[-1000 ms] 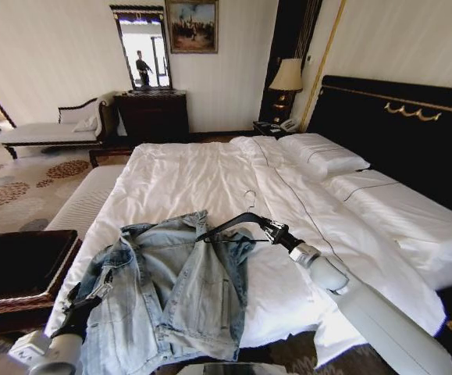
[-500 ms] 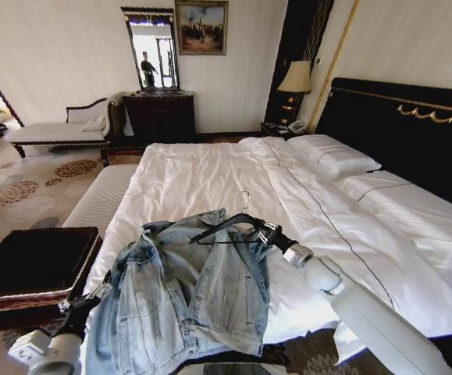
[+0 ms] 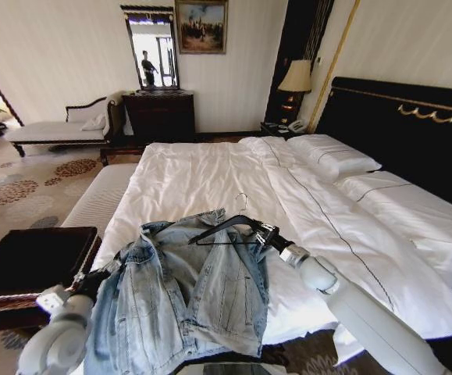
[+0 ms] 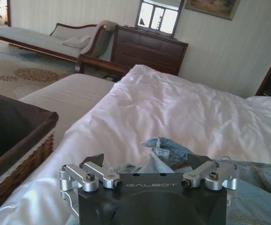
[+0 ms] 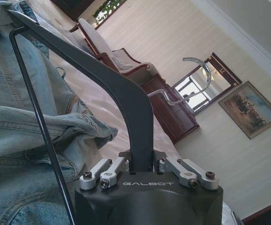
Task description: Pick up the clothes from the bed and hang them on the clothes hanger.
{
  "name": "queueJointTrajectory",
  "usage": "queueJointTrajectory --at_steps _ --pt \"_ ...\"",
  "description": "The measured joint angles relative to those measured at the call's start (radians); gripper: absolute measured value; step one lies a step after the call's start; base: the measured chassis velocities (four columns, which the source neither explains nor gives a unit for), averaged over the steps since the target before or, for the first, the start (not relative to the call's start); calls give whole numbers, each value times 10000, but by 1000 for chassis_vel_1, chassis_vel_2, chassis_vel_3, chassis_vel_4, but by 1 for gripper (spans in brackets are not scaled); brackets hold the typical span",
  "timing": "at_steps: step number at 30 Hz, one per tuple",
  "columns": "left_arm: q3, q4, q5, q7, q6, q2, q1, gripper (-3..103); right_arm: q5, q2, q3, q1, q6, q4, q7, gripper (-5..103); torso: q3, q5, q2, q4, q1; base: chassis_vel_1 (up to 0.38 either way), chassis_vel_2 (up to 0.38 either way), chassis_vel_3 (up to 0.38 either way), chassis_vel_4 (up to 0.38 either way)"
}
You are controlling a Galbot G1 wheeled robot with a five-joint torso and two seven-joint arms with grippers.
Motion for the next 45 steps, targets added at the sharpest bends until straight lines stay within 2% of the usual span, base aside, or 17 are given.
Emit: queueJointTrajectory --at_steps 4,12,17,18,19,21,31,35,37,40,43,45 --pt "1464 701 -19 -333 315 498 -1061 96 151 -25 -22 78 -51 25 5 22 0 -1 0 6 0 0 0 0 0" --pt "2805 2048 -314 -575 511 605 -2588 91 268 55 -195 201 -83 -3 5 22 0 0 0 6 -1 0 0 0 0" --pt "3143 2476 -454 -622 538 593 -3248 86 271 76 -213 202 -107 -11 5 22 0 0 -1 2 0 0 0 0 0" --pt "3233 2648 -485 -636 547 593 -3433 81 294 76 -213 202 -113 -16 5 22 0 1 0 3 0 0 0 0 0" --pt "3266 2715 -497 -643 551 593 -3501 81 323 74 -212 202 -119 -19 5 22 -1 1 0 4 -1 0 0 0 0" --pt "3433 3120 -600 -645 575 575 -3833 72 395 48 -200 210 -125 -29 5 22 -1 -1 0 6 -1 0 0 0 0" --pt "3812 3970 -972 -801 733 451 -4531 66 513 110 -279 289 -210 -36 6 22 -1 0 1 4 0 0 0 0 0" --pt "3835 4183 -947 -784 758 393 -4620 46 599 123 -341 381 -244 -47 7 22 -2 -1 1 6 -1 0 0 0 0" --pt "3821 4152 -924 -776 769 392 -4597 46 619 118 -362 394 -248 -64 7 22 -2 -2 2 5 -1 0 0 0 0" --pt "3689 3934 -803 -701 776 393 -4369 30 654 128 -437 417 -268 -104 7 22 -1 0 1 3 0 0 0 0 0" --pt "3523 3775 -754 -613 775 400 -4129 25 655 153 -532 458 -277 -135 7 22 -2 0 2 4 -1 0 0 0 0" --pt "3363 3696 -658 -505 731 430 -3878 15 655 187 -734 547 -287 -189 -1 22 -1 -1 2 5 -2 0 0 0 0"
